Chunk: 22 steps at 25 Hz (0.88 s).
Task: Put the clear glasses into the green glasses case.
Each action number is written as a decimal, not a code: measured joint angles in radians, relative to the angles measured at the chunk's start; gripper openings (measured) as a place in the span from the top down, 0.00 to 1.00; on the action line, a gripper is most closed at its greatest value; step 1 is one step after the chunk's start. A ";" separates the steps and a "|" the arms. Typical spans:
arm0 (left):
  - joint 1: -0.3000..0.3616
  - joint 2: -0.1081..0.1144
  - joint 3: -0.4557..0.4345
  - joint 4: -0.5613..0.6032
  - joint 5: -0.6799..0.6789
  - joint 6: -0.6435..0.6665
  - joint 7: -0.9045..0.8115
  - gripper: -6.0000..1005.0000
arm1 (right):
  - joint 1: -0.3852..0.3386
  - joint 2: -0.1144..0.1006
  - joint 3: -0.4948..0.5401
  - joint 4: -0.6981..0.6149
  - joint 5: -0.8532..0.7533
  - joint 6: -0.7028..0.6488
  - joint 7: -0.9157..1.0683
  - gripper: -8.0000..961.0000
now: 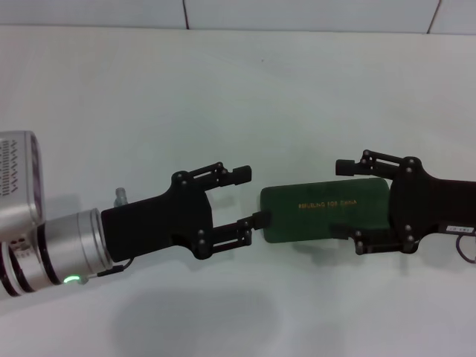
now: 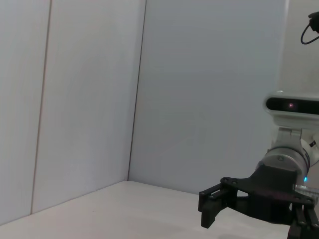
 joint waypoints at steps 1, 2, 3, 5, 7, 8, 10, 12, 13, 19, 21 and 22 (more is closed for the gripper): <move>0.000 0.000 0.000 0.000 -0.001 0.000 0.000 0.28 | 0.000 0.000 0.000 0.001 0.000 0.001 -0.003 0.09; 0.001 -0.001 -0.001 -0.001 -0.002 -0.001 0.000 0.28 | 0.000 -0.001 0.000 0.001 0.000 0.001 -0.003 0.09; 0.001 -0.001 -0.003 -0.001 -0.004 -0.001 0.000 0.28 | 0.001 -0.001 0.000 0.001 0.000 0.002 -0.004 0.09; 0.002 -0.004 -0.013 -0.003 -0.004 -0.003 0.003 0.28 | 0.006 -0.002 -0.003 0.001 0.000 0.006 -0.004 0.09; 0.005 -0.008 -0.021 -0.007 -0.002 -0.004 0.018 0.28 | 0.011 -0.002 -0.008 0.001 -0.001 0.008 -0.004 0.09; 0.007 -0.010 -0.022 -0.010 -0.002 -0.003 0.027 0.28 | 0.012 -0.002 -0.009 0.001 -0.003 0.008 -0.003 0.09; 0.011 -0.014 -0.022 -0.015 -0.005 -0.002 0.050 0.28 | 0.013 -0.001 -0.009 0.001 -0.007 0.009 -0.003 0.09; 0.014 -0.017 -0.023 -0.016 -0.006 0.000 0.061 0.28 | 0.013 0.000 -0.009 0.001 -0.009 0.011 -0.004 0.09; 0.014 -0.016 -0.024 -0.017 -0.006 0.000 0.062 0.28 | 0.013 0.000 -0.009 0.001 -0.009 0.012 -0.004 0.09; 0.017 -0.009 -0.024 -0.016 -0.007 0.001 0.059 0.28 | 0.013 -0.004 -0.008 0.001 -0.010 0.013 -0.004 0.09; 0.019 -0.009 -0.025 -0.017 -0.007 0.002 0.060 0.28 | 0.011 -0.005 -0.008 0.001 -0.011 0.013 -0.004 0.09; 0.020 -0.009 -0.025 -0.017 -0.007 0.002 0.060 0.28 | 0.010 -0.005 -0.009 0.001 -0.011 0.014 -0.004 0.09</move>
